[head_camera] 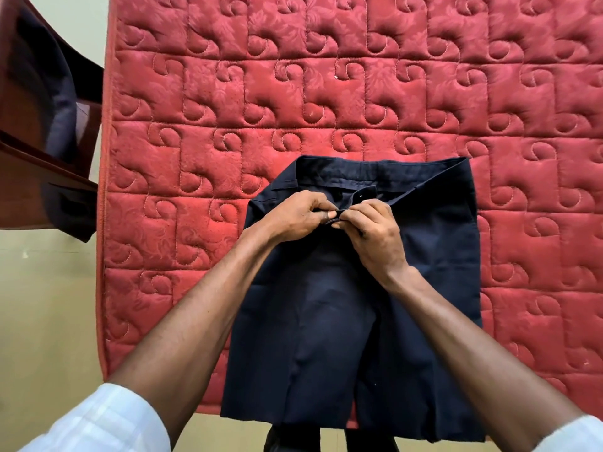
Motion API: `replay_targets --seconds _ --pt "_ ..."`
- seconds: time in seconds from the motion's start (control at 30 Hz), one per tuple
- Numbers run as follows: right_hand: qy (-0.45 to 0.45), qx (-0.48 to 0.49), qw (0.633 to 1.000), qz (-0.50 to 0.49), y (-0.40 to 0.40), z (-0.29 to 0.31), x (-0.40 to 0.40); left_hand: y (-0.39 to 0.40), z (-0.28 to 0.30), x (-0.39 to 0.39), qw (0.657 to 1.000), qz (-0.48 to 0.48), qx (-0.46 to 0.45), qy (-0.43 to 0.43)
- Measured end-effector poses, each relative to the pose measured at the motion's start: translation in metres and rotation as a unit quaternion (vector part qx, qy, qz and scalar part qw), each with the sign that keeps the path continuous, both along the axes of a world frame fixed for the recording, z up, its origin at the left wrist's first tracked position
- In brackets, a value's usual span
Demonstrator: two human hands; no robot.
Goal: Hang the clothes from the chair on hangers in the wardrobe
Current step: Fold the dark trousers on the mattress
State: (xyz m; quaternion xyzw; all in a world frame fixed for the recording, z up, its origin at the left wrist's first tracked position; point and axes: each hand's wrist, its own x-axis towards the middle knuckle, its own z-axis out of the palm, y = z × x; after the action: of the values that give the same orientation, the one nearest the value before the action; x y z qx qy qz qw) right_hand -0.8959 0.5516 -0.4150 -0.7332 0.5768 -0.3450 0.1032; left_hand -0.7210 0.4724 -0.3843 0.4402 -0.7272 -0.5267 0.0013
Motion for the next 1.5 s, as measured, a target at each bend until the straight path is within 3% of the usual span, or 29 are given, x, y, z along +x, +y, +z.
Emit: replay_targets --seconds 0.37,1.0,1.2,1.5 --pt "-0.074 0.085 0.993 -0.039 0.0 0.0 -0.01 -0.007 0.001 0.006 1.0 -0.021 -0.016 -0.002" --pt "0.03 0.048 0.996 -0.072 0.001 -0.002 0.001 -0.004 0.009 0.001 0.999 0.026 -0.014 -0.04" --pt "0.073 0.035 0.996 -0.031 0.0 0.001 -0.005 -0.003 0.011 0.005 0.999 0.0 -0.024 -0.038" --pt "0.106 0.075 0.99 -0.057 -0.009 0.004 -0.059 -0.022 0.016 -0.005 0.993 0.018 0.097 -0.067"
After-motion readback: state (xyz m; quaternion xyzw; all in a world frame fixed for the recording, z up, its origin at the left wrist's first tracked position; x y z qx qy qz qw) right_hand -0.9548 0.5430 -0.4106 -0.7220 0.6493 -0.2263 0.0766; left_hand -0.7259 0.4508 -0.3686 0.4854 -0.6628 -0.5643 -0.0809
